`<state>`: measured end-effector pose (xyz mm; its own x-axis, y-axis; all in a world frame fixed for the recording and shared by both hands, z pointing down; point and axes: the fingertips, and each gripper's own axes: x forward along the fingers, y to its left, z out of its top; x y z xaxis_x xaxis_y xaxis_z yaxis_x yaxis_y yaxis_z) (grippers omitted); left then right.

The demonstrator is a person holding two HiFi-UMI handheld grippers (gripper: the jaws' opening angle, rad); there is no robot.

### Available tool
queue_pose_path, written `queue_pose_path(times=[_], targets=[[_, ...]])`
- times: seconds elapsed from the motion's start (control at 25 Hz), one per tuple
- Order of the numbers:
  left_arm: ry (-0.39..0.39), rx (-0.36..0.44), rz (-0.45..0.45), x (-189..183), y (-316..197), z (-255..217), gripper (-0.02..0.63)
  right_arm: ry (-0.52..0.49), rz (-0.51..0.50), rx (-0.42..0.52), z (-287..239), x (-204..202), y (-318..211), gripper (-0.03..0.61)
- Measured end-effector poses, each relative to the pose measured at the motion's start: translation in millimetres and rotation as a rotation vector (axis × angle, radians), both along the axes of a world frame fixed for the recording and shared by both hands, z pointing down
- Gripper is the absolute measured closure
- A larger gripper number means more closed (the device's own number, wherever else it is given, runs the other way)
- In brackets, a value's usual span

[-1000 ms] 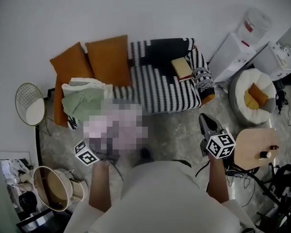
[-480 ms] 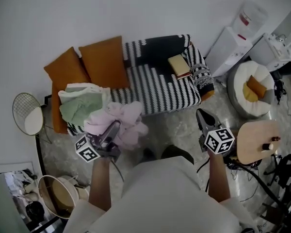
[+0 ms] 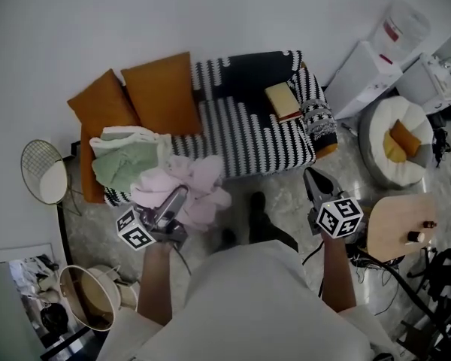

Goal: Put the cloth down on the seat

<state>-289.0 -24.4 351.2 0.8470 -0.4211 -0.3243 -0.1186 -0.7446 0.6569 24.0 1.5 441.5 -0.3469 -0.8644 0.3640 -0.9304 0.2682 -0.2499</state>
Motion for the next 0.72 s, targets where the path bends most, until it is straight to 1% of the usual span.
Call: queue_pose_path(times=[0.12, 0.28, 0.52, 0.72], targets=[[-0.010, -0.025, -0.018, 30.1, -32.3, 6.6, 0.480, -0.011, -0.026, -0.016, 5.7, 24.6, -40.0, 0.575], [-0.025, -0.041, -0.038, 58.4, -64.6, 15.5, 0.480, -0.015, -0.067, -0.036, 14.7, 43.8, -79.0, 0.575], [-0.110, -0.044, -0.046, 106.1, -112.8, 32.7, 0.480, -0.025, -0.111, -0.073, 31.5, 74.0, -131.5, 0.575], [-0.131, -0.055, -0.072, 139.7, -159.8, 46.6, 0.480, -0.042, -0.140, -0.112, 53.7, 100.8, -170.6, 0.574]])
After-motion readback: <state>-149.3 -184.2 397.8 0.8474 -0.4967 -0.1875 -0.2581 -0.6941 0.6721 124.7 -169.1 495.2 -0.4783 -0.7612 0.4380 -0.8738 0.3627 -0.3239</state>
